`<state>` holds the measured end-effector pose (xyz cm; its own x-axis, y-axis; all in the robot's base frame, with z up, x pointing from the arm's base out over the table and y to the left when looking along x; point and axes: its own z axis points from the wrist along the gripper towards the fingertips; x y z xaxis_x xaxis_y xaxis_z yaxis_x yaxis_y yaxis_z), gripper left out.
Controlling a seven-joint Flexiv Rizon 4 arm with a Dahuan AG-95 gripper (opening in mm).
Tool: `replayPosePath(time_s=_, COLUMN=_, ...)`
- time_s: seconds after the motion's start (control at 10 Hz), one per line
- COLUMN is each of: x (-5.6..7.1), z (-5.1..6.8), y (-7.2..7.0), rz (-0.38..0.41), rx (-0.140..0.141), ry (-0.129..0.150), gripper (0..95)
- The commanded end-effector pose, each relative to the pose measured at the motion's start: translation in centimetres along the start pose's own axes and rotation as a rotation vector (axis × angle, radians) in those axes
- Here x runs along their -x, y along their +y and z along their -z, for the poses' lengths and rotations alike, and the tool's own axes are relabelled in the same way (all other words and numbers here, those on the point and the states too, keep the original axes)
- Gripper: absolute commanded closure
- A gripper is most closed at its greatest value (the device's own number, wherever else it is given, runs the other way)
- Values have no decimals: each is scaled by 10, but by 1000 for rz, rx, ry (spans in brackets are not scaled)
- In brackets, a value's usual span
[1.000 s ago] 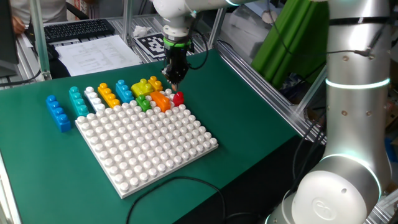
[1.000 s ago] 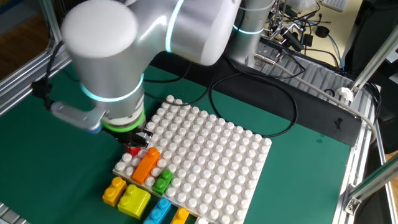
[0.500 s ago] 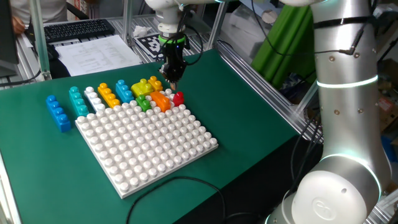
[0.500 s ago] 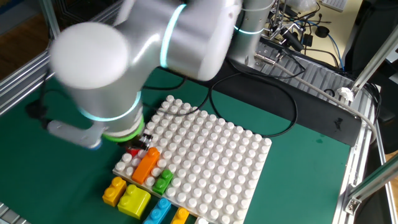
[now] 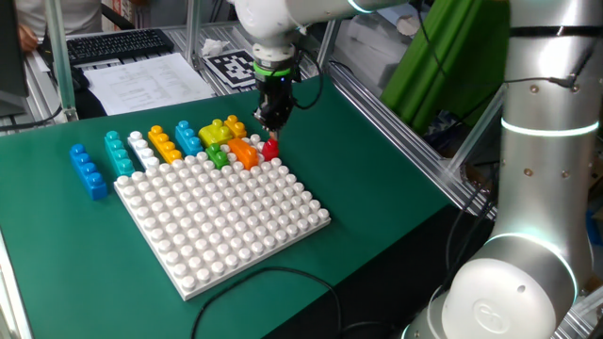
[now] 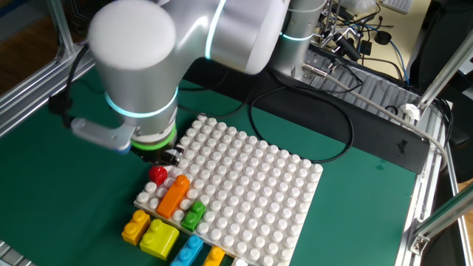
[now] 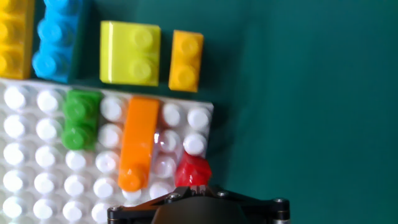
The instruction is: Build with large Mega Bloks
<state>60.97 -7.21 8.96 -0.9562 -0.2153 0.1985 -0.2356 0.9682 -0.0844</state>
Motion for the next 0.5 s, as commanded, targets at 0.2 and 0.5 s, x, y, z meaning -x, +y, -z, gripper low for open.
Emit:
replayPosePath(time_s=0.2, x=0, z=-4, y=2, rz=1, rx=-4, ry=-17, gripper=950)
replayPosePath(time_s=0.5, x=0, z=-14, y=5, rz=0, rx=-9, ry=-34, gripper=950)
